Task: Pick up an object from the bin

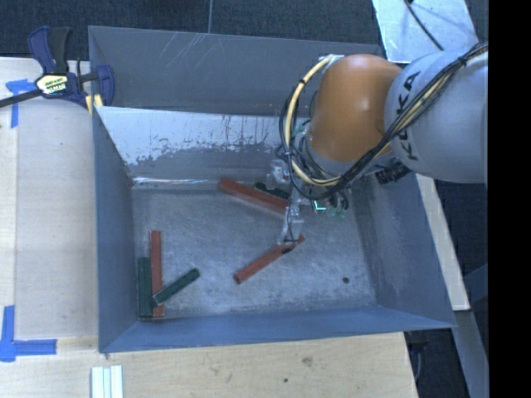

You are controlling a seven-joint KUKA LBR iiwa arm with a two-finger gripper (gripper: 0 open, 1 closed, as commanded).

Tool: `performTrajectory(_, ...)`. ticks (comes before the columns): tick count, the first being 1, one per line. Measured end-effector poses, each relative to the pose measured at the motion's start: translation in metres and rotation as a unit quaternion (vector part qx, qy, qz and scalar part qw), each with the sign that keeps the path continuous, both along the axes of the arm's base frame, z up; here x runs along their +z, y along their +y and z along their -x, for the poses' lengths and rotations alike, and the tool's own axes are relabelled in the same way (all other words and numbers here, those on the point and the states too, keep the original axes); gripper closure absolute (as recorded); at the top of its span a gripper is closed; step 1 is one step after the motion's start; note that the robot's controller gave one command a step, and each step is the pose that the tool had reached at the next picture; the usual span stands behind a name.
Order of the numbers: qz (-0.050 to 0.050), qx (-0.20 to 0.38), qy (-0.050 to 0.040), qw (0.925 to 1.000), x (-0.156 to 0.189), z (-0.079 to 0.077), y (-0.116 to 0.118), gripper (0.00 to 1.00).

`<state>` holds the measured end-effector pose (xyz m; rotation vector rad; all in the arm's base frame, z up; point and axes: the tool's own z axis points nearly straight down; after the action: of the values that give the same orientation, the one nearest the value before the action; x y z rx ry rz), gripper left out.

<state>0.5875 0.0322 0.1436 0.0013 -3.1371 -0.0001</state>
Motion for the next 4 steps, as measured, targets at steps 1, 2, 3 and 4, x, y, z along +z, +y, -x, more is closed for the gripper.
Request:
performTrajectory(1, 0.0, -0.044, -0.002, 0.999, -0.076, -0.037, 0.002, 0.0)
performTrajectory(2, -0.001, -0.044, -0.0089, 0.999, -0.067, -0.041, 0.002, 1.0)
performTrajectory(3, -0.001, 0.036, -0.009, 0.9993, 0.111, -0.028, 0.038, 1.0)
performTrajectory(4, 0.0, 0.168, -0.0002, 0.9859, 0.007, 0.012, 0.033, 1.0)
